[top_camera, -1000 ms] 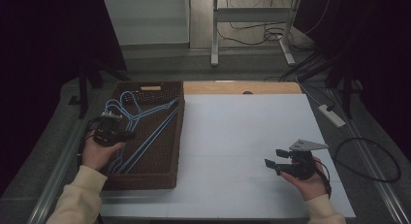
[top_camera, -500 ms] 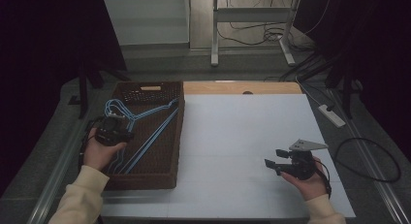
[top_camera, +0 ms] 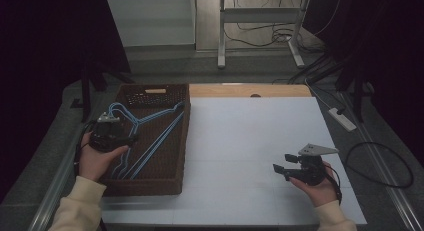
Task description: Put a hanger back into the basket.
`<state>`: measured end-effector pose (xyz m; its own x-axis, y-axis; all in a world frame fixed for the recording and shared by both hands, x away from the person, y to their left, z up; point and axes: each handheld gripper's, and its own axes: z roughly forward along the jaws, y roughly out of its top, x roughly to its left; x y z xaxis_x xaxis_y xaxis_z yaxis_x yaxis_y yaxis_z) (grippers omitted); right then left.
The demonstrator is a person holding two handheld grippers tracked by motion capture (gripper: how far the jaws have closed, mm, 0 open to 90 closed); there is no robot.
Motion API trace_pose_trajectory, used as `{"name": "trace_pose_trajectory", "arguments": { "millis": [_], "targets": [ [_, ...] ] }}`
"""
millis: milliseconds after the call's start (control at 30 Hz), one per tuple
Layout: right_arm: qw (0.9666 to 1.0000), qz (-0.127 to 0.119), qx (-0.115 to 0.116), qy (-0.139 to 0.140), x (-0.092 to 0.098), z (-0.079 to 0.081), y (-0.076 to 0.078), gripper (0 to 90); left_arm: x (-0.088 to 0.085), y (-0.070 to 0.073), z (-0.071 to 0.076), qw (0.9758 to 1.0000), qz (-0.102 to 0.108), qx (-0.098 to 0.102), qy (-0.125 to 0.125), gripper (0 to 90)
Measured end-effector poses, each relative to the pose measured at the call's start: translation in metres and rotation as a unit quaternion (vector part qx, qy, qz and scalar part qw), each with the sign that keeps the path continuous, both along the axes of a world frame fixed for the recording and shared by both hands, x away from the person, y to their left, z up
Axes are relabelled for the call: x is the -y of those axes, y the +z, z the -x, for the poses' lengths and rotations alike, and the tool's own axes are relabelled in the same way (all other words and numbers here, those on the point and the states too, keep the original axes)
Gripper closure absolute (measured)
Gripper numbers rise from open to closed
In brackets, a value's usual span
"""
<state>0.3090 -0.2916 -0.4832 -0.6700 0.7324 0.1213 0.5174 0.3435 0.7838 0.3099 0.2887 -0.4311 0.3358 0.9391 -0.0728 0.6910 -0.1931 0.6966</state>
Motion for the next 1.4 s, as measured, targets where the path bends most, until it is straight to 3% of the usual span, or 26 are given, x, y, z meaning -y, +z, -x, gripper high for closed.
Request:
{"name": "trace_pose_trajectory", "arguments": {
  "millis": [200,367,600,767,867,1133,1400],
  "targets": [
    [1.0000,0.001,0.000,0.000,0.000,0.000,0.000,34.6,0.002,0.006,0.013,0.9993,0.017,0.026,-0.022,33.4],
    [1.0000,0.001,0.000,0.000,0.000,0.000,0.000,34.6,0.009,0.010,0.025,0.9971,0.027,0.051,-0.049,33.5],
    [1.0000,0.000,0.001,0.000,0.000,0.000,0.001,34.6,0.023,0.018,0.045,0.9907,0.055,0.088,-0.088,33.5],
    [1.0000,-0.003,0.005,0.003,0.000,0.001,0.002,34.6,0.036,0.014,0.059,0.9856,0.075,0.110,-0.105,33.4],
    [1.0000,-0.003,0.005,0.003,0.001,0.002,0.003,34.6,0.044,0.008,0.064,0.9831,0.083,0.108,-0.123,33.2],
    [0.9999,-0.006,0.014,0.007,0.003,0.008,0.005,34.5,0.057,-0.006,0.073,0.9809,0.091,0.098,-0.141,32.9],
    [0.9996,-0.014,0.023,0.003,0.010,0.017,0.006,34.3,0.061,-0.016,0.077,0.9805,0.091,0.097,-0.144,32.8]
  ]
}}
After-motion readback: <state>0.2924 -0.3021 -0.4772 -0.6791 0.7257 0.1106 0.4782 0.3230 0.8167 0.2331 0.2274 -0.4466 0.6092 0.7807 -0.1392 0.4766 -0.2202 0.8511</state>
